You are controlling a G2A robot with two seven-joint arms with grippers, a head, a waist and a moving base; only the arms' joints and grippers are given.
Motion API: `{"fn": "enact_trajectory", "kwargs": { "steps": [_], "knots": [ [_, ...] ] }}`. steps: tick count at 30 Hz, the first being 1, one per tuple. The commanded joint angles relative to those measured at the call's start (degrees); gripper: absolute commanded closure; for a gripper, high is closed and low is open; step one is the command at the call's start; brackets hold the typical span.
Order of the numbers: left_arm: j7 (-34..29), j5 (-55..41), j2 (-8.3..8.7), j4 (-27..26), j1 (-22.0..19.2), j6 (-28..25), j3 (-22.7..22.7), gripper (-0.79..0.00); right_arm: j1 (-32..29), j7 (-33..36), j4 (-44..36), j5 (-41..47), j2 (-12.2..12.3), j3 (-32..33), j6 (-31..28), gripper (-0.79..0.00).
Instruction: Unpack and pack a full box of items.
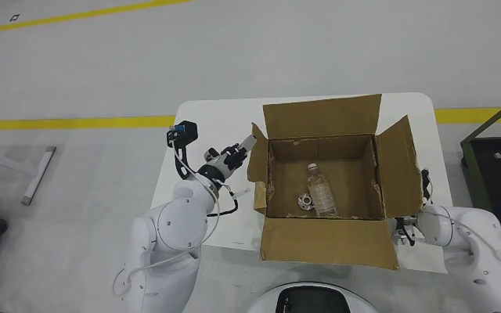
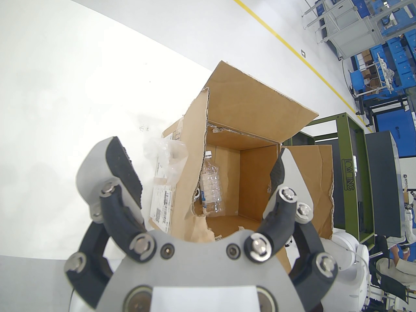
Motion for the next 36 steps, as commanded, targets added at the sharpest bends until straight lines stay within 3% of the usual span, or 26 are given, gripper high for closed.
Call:
{"fn": "enact_trajectory", "kwargs": {
  "steps": [1,27,34,36],
  "knots": [
    [0.0,0.0,0.0,0.0,0.0,0.0,0.0,-0.785,0.2,0.03,0.31,-0.18,-0.05,-0.24,-0.01,-0.308],
    [0.0,0.0,0.0,0.0,0.0,0.0,0.0,-0.785,0.82,-0.36,2.69,-0.78,-0.6,-0.94,0.73,-0.246],
    [0.0,0.0,0.0,0.0,0.0,0.0,0.0,-0.785,1.33,-0.64,3.85,-0.66,-0.73,-1.13,0.41,-0.108],
    [0.0,0.0,0.0,0.0,0.0,0.0,0.0,-0.785,1.56,-0.7,4.4,-0.63,-0.77,-1.19,0.18,-0.015]
  ]
}}
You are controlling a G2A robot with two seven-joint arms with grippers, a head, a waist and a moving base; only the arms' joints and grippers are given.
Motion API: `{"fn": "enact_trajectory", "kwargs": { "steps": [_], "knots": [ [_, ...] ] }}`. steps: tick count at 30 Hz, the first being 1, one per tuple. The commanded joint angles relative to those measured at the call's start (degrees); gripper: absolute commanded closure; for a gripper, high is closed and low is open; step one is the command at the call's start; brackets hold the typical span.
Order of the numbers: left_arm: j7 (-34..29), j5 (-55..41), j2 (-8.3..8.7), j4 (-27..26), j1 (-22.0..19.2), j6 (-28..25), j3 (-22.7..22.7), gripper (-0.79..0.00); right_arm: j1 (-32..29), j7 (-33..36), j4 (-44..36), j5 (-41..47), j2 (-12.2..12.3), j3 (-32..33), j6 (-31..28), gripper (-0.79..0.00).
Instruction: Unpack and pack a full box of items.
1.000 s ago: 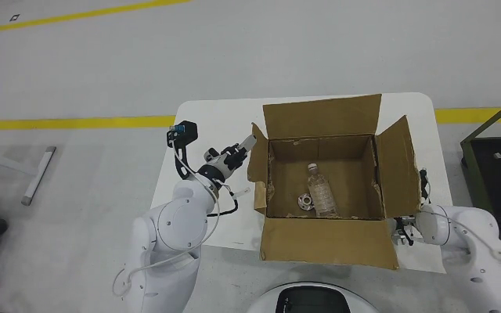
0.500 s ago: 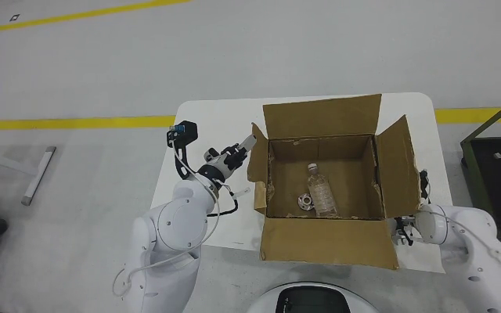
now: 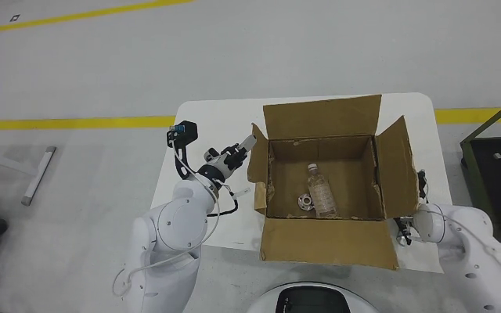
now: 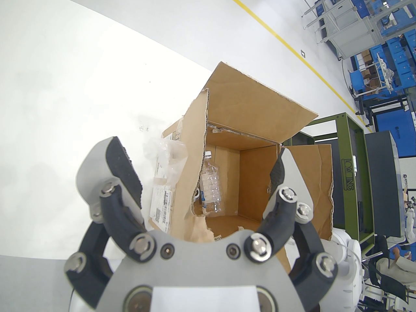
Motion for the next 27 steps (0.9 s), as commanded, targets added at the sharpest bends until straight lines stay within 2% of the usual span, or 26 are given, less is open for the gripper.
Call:
{"fn": "enact_trajectory", "kwargs": {
  "steps": [1,9,14,16,21,27],
  "knots": [
    [0.0,0.0,0.0,0.0,0.0,0.0,0.0,-0.785,0.22,-0.05,0.5,0.07,-0.04,-0.05,-0.13,0.0],
    [0.0,0.0,0.0,0.0,0.0,0.0,0.0,-0.785,0.51,-0.68,-0.2,1.38,-0.08,1.63,0.0,0.0],
    [0.0,0.0,0.0,0.0,0.0,0.0,0.0,-0.785,-0.97,-3.92,-3.98,7.91,-0.02,8.23,1.55,0.0],
    [0.0,0.0,0.0,0.0,0.0,0.0,0.0,-0.785,-2.07,-5.59,-5.76,12.7,-0.02,12.31,1.89,0.0],
    [0.0,0.0,0.0,0.0,0.0,0.0,0.0,-0.785,-4.13,-11.96,-9.61,31.57,-0.33,25.96,0.72,0.0],
    [0.0,0.0,0.0,0.0,0.0,0.0,0.0,-0.785,-6.55,-18.97,-13.17,52.43,-0.84,39.88,-6.59,0.0]
  ]
}}
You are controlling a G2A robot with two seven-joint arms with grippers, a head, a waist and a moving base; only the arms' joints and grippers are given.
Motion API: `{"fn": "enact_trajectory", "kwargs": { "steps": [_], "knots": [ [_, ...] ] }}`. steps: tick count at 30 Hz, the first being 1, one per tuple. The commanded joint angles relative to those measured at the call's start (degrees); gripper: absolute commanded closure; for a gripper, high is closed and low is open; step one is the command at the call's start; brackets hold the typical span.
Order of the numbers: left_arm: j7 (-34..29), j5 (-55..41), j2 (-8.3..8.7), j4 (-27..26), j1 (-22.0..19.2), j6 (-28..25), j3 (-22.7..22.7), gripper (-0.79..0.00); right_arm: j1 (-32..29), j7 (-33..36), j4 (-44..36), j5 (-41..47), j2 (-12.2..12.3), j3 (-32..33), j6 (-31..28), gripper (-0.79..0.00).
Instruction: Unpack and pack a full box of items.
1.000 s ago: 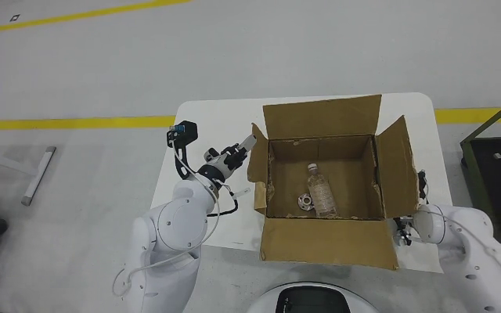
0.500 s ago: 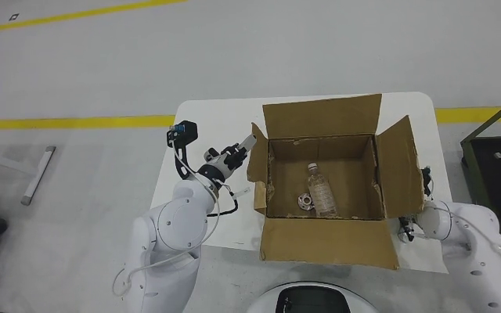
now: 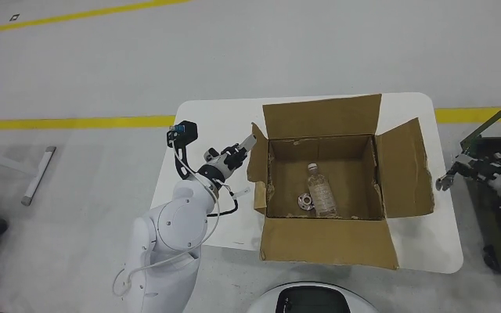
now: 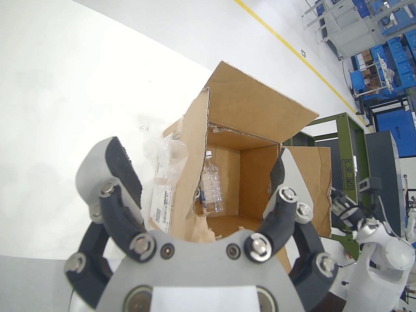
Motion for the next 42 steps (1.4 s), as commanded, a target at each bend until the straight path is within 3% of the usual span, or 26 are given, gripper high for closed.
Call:
{"fn": "enact_trajectory", "kwargs": {
  "steps": [1,8,15,20,23,31,42],
  "knots": [
    [0.0,0.0,0.0,0.0,0.0,0.0,0.0,-0.785,-0.46,-1.56,-1.01,7.25,-0.09,3.94,-3.24,0.0],
    [0.0,0.0,0.0,0.0,0.0,0.0,0.0,-0.785,-1.43,-1.42,-5.78,21.09,0.1,8.78,-10.33,0.0],
    [0.0,0.0,0.0,0.0,0.0,0.0,0.0,-0.785,-1.34,4.24,-11.28,27.65,0.97,3.89,-13.12,0.0],
    [0.0,0.0,0.0,0.0,0.0,0.0,0.0,-0.785,0.67,5.4,-13.25,21.73,1.81,-8.39,-11.92,0.0],
    [0.0,0.0,0.0,0.0,0.0,0.0,0.0,-0.785,3.64,4.11,-11.62,13.6,2.19,-18.34,-10.74,0.0],
    [0.0,0.0,0.0,0.0,0.0,0.0,0.0,-0.785,16.68,0.63,2.51,-5.03,1.45,-46.05,-4.74,0.0],
    [0.0,0.0,0.0,0.0,0.0,0.0,0.0,-0.785,28.43,-6.81,17.6,-13.14,-1.55,-63.58,5.21,0.0]
  ]
}}
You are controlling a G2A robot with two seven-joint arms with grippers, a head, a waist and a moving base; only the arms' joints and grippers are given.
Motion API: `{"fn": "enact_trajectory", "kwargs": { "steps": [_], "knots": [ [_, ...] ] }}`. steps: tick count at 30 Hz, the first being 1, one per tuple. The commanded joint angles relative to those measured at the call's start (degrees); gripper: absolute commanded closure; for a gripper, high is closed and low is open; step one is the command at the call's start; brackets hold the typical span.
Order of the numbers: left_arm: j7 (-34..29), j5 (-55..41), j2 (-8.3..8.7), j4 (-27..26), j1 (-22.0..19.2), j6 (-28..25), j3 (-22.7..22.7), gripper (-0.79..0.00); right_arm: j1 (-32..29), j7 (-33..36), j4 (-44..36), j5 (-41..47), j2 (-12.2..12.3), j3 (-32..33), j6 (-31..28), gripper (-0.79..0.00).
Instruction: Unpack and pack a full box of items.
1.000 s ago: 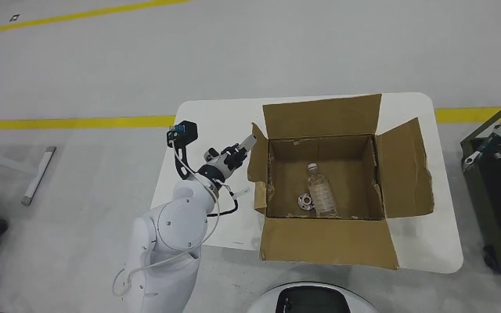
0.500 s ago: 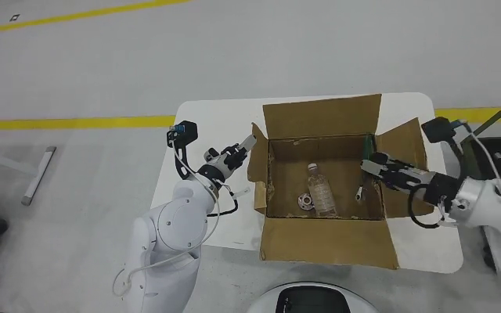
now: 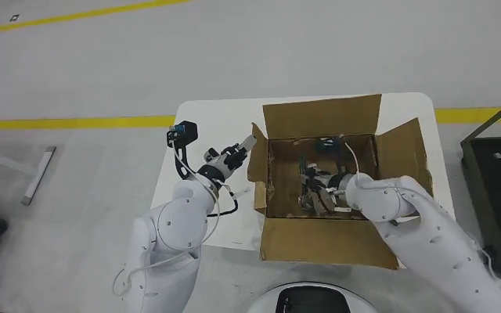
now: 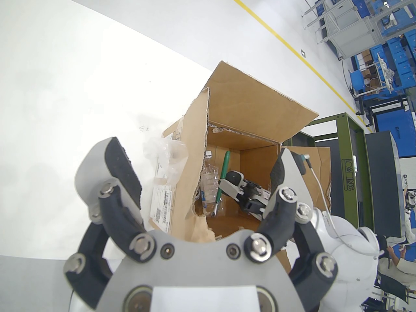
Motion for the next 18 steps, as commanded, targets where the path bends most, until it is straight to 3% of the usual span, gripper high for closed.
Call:
{"fn": "enact_trajectory", "kwargs": {
  "steps": [1,3,4,7,8,9,11,12,13,14,18],
  "knots": [
    [0.0,0.0,0.0,0.0,0.0,0.0,0.0,-0.785,1.62,-0.51,2.64,-0.5,-0.55,-2.36,1.04,0.0],
    [0.0,0.0,0.0,0.0,0.0,0.0,0.0,-0.785,2.81,-1.24,4.94,-1.05,-1.03,-4.1,1.77,-0.003],
    [0.0,0.0,0.0,0.0,0.0,0.0,0.0,-0.785,3.38,-1.25,5.95,-0.73,-1.26,-4.8,1.63,-0.148],
    [0.0,0.0,0.0,0.0,0.0,0.0,0.0,-0.785,4.87,-0.71,8.56,0.28,-1.78,-6.25,-0.04,-0.311],
    [0.0,0.0,0.0,0.0,0.0,0.0,0.0,-0.785,5.26,-0.53,9.2,0.39,-1.87,-6.52,-0.75,-0.459],
    [0.0,0.0,0.0,0.0,0.0,0.0,0.0,-0.785,5.53,-0.48,9.66,0.51,-1.95,-6.65,-1.16,-0.545],
    [0.0,0.0,0.0,0.0,0.0,0.0,0.0,-0.785,5.74,-0.4,9.9,1.26,-2.05,-6.47,-1.73,-0.597],
    [0.0,0.0,0.0,0.0,0.0,0.0,0.0,-0.785,5.74,-0.24,9.74,1.63,-2.04,-6.22,-2.26,-0.656],
    [0.0,0.0,0.0,0.0,0.0,0.0,0.0,-0.785,5.72,-0.03,9.5,1.85,-1.99,-5.88,-2.7,-0.763],
    [0.0,0.0,0.0,0.0,0.0,0.0,0.0,-0.785,5.58,0.2,9.12,2.37,-1.91,-5.32,-3.06,-0.785],
    [0.0,0.0,0.0,0.0,0.0,0.0,0.0,-0.785,3.57,0.84,3.56,7.8,-1.09,0.64,-5.92,-0.588]
  ]
}}
